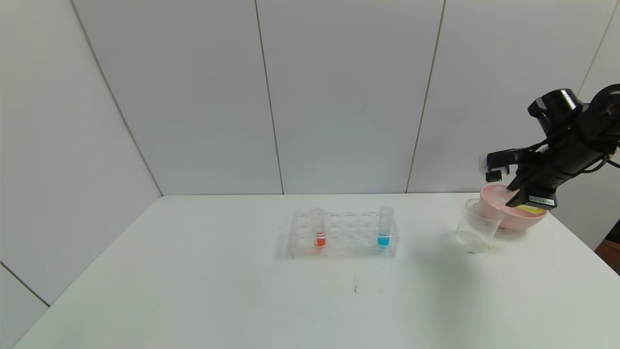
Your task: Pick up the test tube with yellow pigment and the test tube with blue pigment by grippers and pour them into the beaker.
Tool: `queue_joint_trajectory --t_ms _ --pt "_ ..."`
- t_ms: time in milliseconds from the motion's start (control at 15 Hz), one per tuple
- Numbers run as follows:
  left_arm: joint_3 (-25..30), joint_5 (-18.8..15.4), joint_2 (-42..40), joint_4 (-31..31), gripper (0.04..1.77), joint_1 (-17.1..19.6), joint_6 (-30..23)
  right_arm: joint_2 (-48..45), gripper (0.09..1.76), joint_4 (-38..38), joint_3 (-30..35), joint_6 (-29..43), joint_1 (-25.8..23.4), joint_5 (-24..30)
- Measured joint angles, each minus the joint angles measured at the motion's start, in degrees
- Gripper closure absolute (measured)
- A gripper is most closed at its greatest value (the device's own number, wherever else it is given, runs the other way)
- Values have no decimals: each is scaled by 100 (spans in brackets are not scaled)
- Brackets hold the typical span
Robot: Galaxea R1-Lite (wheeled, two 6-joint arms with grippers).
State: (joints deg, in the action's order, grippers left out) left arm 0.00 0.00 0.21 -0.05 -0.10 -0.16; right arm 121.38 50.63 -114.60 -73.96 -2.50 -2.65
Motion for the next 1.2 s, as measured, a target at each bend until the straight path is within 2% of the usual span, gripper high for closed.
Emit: queue_joint_trajectory --t_ms 267,400,667,1200 --pt "0 0 -2 0 5 0 -2 11 134 -90 0 -73 107 -184" --pt "0 0 0 -2 5 0 0 6 134 -133 0 -180 166 -567" --pt "0 0 0 0 5 0 0 6 134 -199 0 -336 250 -994" --pt "0 0 0 0 5 0 0 15 134 -290 2 -601 324 -1421"
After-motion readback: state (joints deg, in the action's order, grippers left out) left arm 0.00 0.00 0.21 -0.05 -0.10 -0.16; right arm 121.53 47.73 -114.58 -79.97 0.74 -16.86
